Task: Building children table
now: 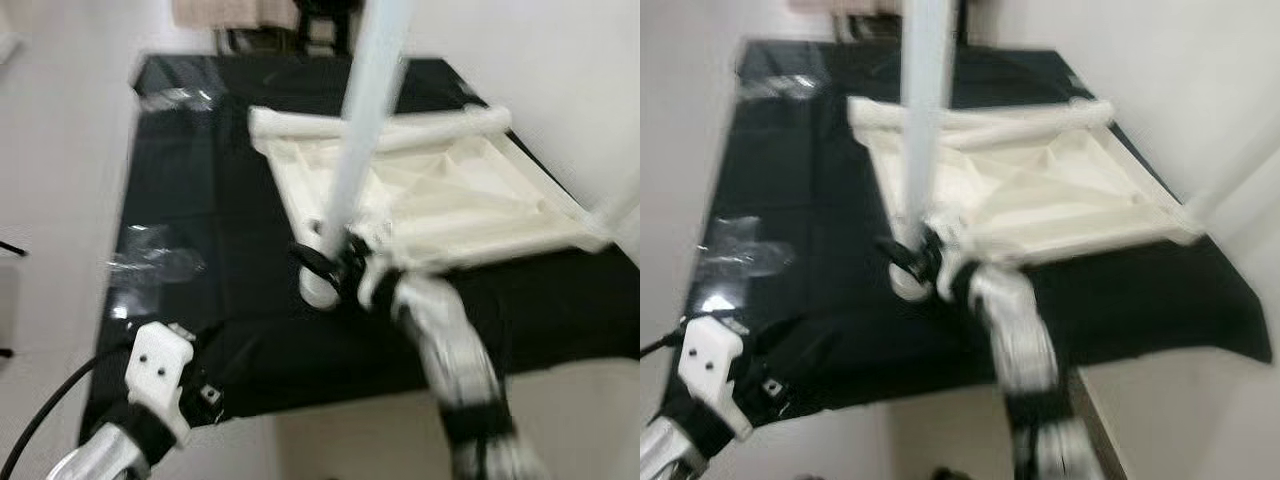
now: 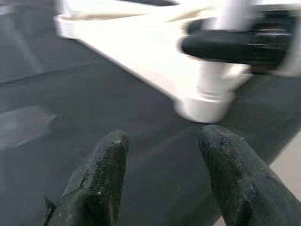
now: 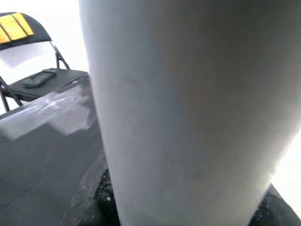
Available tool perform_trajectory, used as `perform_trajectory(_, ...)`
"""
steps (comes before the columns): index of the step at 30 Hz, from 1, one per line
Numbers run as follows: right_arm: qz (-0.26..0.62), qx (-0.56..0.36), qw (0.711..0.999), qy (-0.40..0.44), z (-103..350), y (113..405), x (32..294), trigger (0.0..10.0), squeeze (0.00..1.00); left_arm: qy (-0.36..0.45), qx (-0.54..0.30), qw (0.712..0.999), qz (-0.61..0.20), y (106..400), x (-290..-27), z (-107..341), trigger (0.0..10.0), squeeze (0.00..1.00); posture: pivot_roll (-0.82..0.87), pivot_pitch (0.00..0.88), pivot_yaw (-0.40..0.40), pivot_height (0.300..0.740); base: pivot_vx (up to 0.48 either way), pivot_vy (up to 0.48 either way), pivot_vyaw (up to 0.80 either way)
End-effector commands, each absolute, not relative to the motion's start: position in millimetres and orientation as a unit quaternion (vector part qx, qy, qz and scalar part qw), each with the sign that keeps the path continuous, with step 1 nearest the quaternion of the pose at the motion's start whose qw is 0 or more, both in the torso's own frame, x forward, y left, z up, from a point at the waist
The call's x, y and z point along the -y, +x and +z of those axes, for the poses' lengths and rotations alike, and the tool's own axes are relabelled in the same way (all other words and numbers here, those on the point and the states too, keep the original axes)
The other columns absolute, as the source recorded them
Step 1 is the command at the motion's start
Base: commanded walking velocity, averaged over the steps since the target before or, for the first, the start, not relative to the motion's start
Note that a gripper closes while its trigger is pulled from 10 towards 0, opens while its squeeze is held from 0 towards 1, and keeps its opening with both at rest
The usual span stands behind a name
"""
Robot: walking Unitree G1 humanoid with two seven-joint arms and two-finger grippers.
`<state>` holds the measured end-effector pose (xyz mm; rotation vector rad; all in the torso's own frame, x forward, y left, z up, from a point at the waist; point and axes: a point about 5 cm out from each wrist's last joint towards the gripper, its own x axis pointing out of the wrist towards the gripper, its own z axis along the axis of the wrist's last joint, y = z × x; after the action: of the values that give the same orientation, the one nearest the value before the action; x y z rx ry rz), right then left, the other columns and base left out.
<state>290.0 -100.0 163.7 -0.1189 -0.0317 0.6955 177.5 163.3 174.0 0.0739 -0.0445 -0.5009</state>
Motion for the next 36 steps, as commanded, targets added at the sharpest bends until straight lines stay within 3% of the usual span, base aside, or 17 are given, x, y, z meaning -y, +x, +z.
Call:
perform_trajectory(1,0.337,-0.107,0.932,-0.08,127,285,102,0.0,0.0,0.031,0.016,0.963,-0.266,178,-161,173,10.0,0.0,0.13,0.234,-0.121,0.74,0.0,0.0,0.0)
perform_trajectory(5,0.369,-0.095,0.922,-0.068,137,297,92,0.0,0.0,0.032,0.017,0.962,-0.272,181,-158,173,10.0,0.0,0.15,0.225,-0.121,0.74,0.0,0.0,0.0)
perform_trajectory(6,0.379,-0.092,0.918,-0.067,138,300,88,3.2,0.0,0.033,0.018,0.962,-0.272,182,-158,173,10.0,0.0,0.15,0.224,-0.123,0.74,0.0,0.0,0.0)
perform_trajectory(7,0.391,-0.089,0.914,-0.068,141,303,84,10.0,0.0,0.033,0.019,0.962,-0.27,182,-159,174,10.0,0.0,0.16,0.222,-0.123,0.74,0.0,0.0,0.0)
perform_trajectory(11,0.41,-0.073,0.908,-0.05,152,304,76,10.0,0.0,0.035,0.02,0.963,-0.266,183,-160,174,10.0,0.0,0.16,0.216,-0.126,0.74,0.0,0.0,0.0)
perform_trajectory(12,0.427,-0.065,0.901,-0.035,158,304,72,10.0,1.0,0.035,0.021,0.963,-0.266,183,-160,174,10.0,0.0,0.16,0.215,-0.125,0.74,0.0,0.0,0.0)
perform_trajectory(13,0.427,-0.065,0.901,-0.035,158,304,72,10.0,1.0,0.035,0.021,0.963,-0.266,183,-160,174,10.0,0.0,0.16,0.215,-0.125,0.74,0.0,0.0,0.0)
perform_trajectory(15,0.49,-0.033,0.871,-0.005,179,301,64,10.0,1.0,0.035,0.021,0.962,-0.269,184,-159,174,10.0,0.0,0.16,0.211,-0.125,0.74,0.0,0.0,0.0)
perform_trajectory(16,0.559,0.013,0.829,-0.006,195,300,61,10.0,0.97,0.035,0.021,0.961,-0.272,184,-158,174,10.0,0.0,0.17,0.207,-0.125,0.74,0.0,0.0,0.0)
perform_trajectory(17,0.559,0.013,0.829,-0.006,195,300,61,10.0,0.97,0.035,0.021,0.961,-0.272,184,-158,174,10.0,0.0,0.17,0.207,-0.125,0.74,0.0,0.0,0.0)
perform_trajectory(18,0.592,0.033,0.805,-0.013,202,307,65,10.0,0.0,0.035,0.022,0.961,-0.273,185,-157,174,10.0,0.0,0.18,0.204,-0.129,0.74,0.0,0.0,0.0)
perform_trajectory(24,0.658,0.038,0.751,-0.037,210,322,64,10.0,0.0,0.035,0.022,0.962,-0.27,184,-157,174,10.0,0.0,0.19,0.204,-0.137,0.74,0.0,0.0,0.0)
perform_trajectory(29,0.681,0.032,0.73,-0.037,214,329,62,10.0,0.0,0.035,0.022,0.962,-0.269,183,-157,174,10.0,0.0,0.2,0.206,-0.141,0.74,0.0,0.0,0.0)
perform_trajectory(30,0.694,0.019,0.72,-0.027,214,336,59,2.0,0.0,0.036,0.021,0.962,-0.268,182,-156,173,10.0,0.0,0.2,0.206,-0.141,0.74,0.0,0.0,0.0)
perform_trajectory(31,0.694,0.019,0.72,-0.027,214,336,59,2.0,0.0,0.036,0.021,0.962,-0.268,182,-156,173,10.0,0.0,0.2,0.206,-0.141,0.74,0.0,0.0,0.0)
perform_trajectory(32,0.694,0.014,0.72,-0.023,214,339,58,0.0,0.0,0.037,0.02,0.962,-0.269,182,-156,172,10.0,0.0,0.2,0.207,-0.144,0.74,0.0,0.0,0.0)
perform_trajectory(36,0.692,0.006,0.722,-0.018,212,344,56,0.0,0.0,0.037,0.019,0.962,-0.269,181,-155,172,10.0,0.0,0.2,0.209,-0.145,0.74,0.0,0.0,0.0)
